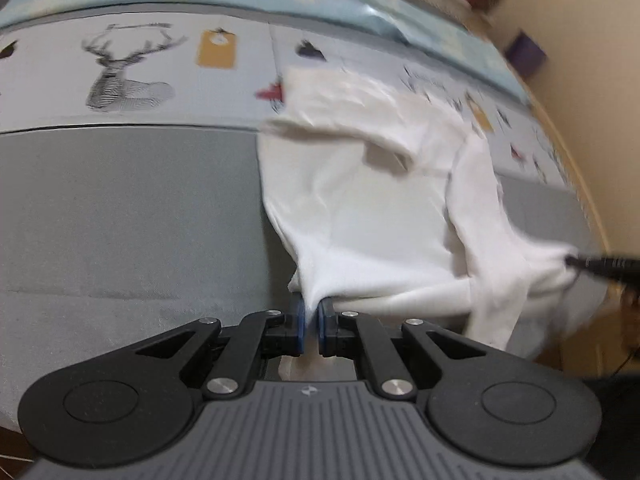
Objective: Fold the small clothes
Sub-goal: 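Lift and shake the shirt with both grippers to spread it flat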
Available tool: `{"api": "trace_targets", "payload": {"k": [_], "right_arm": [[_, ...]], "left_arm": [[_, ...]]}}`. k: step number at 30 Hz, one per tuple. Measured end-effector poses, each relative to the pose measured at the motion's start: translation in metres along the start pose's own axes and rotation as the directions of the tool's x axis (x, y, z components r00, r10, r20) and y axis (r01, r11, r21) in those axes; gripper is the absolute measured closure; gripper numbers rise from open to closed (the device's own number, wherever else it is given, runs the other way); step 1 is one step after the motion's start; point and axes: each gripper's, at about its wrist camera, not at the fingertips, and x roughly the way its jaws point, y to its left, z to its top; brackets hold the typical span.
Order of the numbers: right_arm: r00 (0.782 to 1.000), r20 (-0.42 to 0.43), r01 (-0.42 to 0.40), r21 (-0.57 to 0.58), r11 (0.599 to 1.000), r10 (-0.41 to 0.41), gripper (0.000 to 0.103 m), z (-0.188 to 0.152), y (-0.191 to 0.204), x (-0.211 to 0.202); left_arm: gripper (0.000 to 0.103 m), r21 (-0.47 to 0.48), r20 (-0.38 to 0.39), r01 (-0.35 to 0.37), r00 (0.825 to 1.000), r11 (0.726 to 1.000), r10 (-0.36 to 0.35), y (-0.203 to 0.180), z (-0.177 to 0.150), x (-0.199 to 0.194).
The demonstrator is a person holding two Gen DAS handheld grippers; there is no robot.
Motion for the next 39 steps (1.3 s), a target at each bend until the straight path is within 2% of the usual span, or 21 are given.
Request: {"api": "trace_targets", "payload": {"k": [3,5,7,8,9,12,16,18,21,22,24,26,28,29,30,32,34,35,36,37,39], "right_arm": [[0.998,0.021,0.063,0.028,0.998,-0.064,0.100,0.003,-0.008,0.005],[0.991,0.000,0.131,-0.026,0.991,-0.131,0.099,0.002,-0.001,0.019],[0.976,0.006,0.217,-0.107,0.970,-0.217,0.095,0.001,0.009,0.031],[0.971,0.004,0.239,-0.130,0.962,-0.240,0.087,0.000,0.012,0.036],[0.970,-0.016,0.237,-0.135,0.962,-0.241,0.078,0.001,0.009,0.043],[0.975,-0.099,0.182,-0.141,0.973,-0.197,0.066,-0.005,0.007,0.054],[0.970,-0.141,0.174,-0.178,0.969,-0.200,0.060,-0.014,0.003,0.061],[0.972,-0.157,0.146,-0.173,0.974,-0.173,0.060,-0.018,0.000,0.062],[0.967,-0.194,0.118,-0.228,0.967,-0.163,0.060,-0.023,0.003,0.066],[0.967,-0.195,0.113,-0.253,0.961,-0.165,0.060,-0.024,0.005,0.067],[0.964,-0.209,0.100,-0.298,0.949,-0.167,0.060,-0.028,0.010,0.067],[0.960,-0.223,0.088,-0.331,0.940,-0.168,0.060,-0.030,0.013,0.066],[0.960,-0.237,0.059,-0.351,0.934,-0.150,0.071,-0.031,0.015,0.060],[0.962,-0.242,0.034,-0.356,0.934,-0.127,0.089,-0.031,0.016,0.055],[0.966,-0.235,0.018,-0.358,0.934,-0.109,0.098,-0.031,0.016,0.050],[0.986,-0.164,-0.045,-0.287,0.957,-0.003,0.099,-0.022,0.011,0.026],[0.986,-0.041,-0.168,-0.141,0.976,0.164,0.099,-0.008,-0.005,-0.005],[0.972,0.031,-0.229,-0.075,0.971,0.231,0.099,-0.002,-0.014,-0.019],[0.963,0.081,-0.255,-0.039,0.966,0.257,0.099,0.002,-0.020,-0.028],[0.960,0.117,-0.257,-0.010,0.966,0.256,0.099,0.004,-0.026,-0.033],[0.975,0.105,-0.199,0.035,0.979,0.194,0.099,0.006,-0.032,-0.027]], "left_arm": [[0.093,0.032,-0.049,-0.095,0.994,0.995,0.097,-0.003,0.005,0.016],[0.089,0.053,-0.080,-0.081,0.993,0.995,0.085,-0.009,0.006,0.024],[0.079,0.047,-0.098,-0.069,0.992,0.996,0.074,-0.009,0.006,0.028],[0.076,0.037,-0.114,-0.062,0.991,0.997,0.066,-0.008,0.005,0.030],[0.074,0.034,-0.130,-0.057,0.990,0.998,0.061,-0.007,0.004,0.033],[0.070,0.028,-0.165,-0.062,0.984,0.998,0.066,0.000,-0.005,0.046],[0.070,0.023,-0.190,-0.056,0.980,0.998,0.060,0.006,-0.009,0.062],[0.070,0.068,-0.184,-0.058,0.980,0.996,0.070,0.003,-0.009,0.064],[0.071,0.118,-0.172,-0.068,0.981,0.991,0.088,-0.002,-0.008,0.065],[0.075,0.128,-0.170,-0.071,0.981,0.989,0.093,-0.003,-0.008,0.065],[0.093,0.150,-0.161,-0.066,0.983,0.986,0.091,-0.005,-0.007,0.060],[0.096,0.174,-0.148,-0.035,0.987,0.984,0.061,-0.007,-0.008,0.051],[0.097,0.201,-0.126,-0.015,0.991,0.979,0.041,-0.012,-0.011,0.038],[0.098,0.203,-0.107,0.005,0.994,0.979,0.017,-0.013,-0.013,0.029],[0.098,0.186,-0.078,0.051,0.996,0.981,-0.037,-0.011,-0.013,0.016],[0.098,0.133,-0.003,0.149,0.989,0.980,-0.150,-0.004,-0.012,-0.008],[0.098,0.104,0.060,0.210,0.974,0.972,-0.217,0.006,-0.013,-0.027],[0.098,0.099,0.064,0.209,0.974,0.973,-0.216,0.010,-0.014,-0.029],[0.098,0.099,0.041,0.173,0.983,0.980,-0.178,0.013,-0.016,-0.024],[0.098,0.101,0.000,0.122,0.992,0.987,-0.123,0.014,-0.017,-0.015],[0.096,0.126,-0.111,0.045,0.993,0.991,-0.031,0.011,-0.021,0.009]]}}
